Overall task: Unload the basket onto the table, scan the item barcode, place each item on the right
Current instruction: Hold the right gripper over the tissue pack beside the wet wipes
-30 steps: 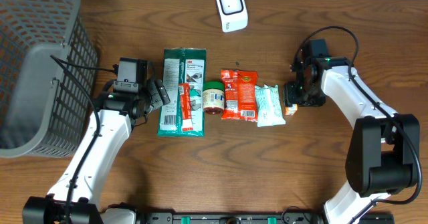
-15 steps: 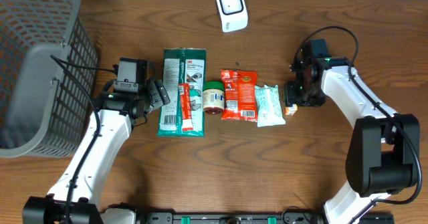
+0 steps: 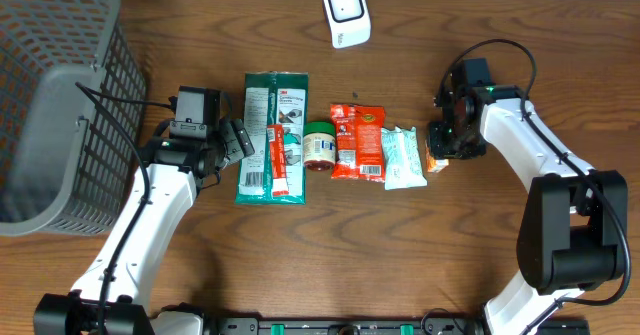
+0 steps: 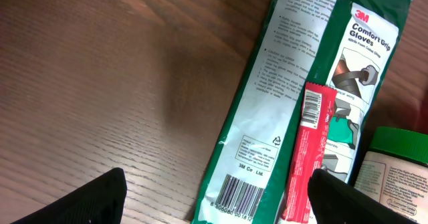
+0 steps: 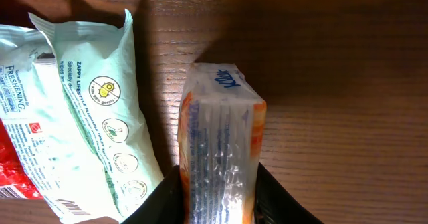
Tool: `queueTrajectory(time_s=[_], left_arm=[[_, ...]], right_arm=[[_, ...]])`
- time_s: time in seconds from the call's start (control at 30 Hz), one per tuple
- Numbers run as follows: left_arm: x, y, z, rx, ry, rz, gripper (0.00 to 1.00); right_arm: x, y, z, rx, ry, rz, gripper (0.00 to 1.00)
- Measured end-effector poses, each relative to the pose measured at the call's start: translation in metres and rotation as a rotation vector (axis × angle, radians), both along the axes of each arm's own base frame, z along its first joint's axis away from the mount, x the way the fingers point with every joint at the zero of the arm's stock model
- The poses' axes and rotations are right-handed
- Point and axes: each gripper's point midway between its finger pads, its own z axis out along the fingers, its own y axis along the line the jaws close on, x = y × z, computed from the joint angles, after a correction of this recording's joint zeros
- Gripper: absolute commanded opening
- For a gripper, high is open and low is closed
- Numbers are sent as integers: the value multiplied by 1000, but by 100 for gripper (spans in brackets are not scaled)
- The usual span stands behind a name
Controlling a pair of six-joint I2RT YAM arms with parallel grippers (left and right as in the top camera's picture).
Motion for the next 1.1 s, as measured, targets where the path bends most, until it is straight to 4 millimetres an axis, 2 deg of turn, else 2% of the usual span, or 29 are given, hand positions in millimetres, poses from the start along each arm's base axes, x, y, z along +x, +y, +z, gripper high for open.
queueTrajectory(time_s=[0.17,0.73,0.93,0.97,1.0,1.03,1.07,1.1], left_arm=[[0,0,0,0,0,0,87],[0,0,0,0,0,0,87],[0,0,0,0,0,0,87],[0,0,0,0,0,0,87],[0,0,0,0,0,0,87],[0,0,0,0,0,0,87],[0,0,0,0,0,0,87],[0,0,0,0,0,0,87]], right_arm=[[0,0,0,1,0,-5,45],[-1,4,0,5,4,-38,42],[0,4,0,5,4,-37,45],[0,4,0,5,4,-38,51],[-1,4,0,5,5,-42,70],[-1,4,0,5,5,-41,94],[-1,4,0,6,5,-44,99],[-1,4,0,6,5,-44,99]])
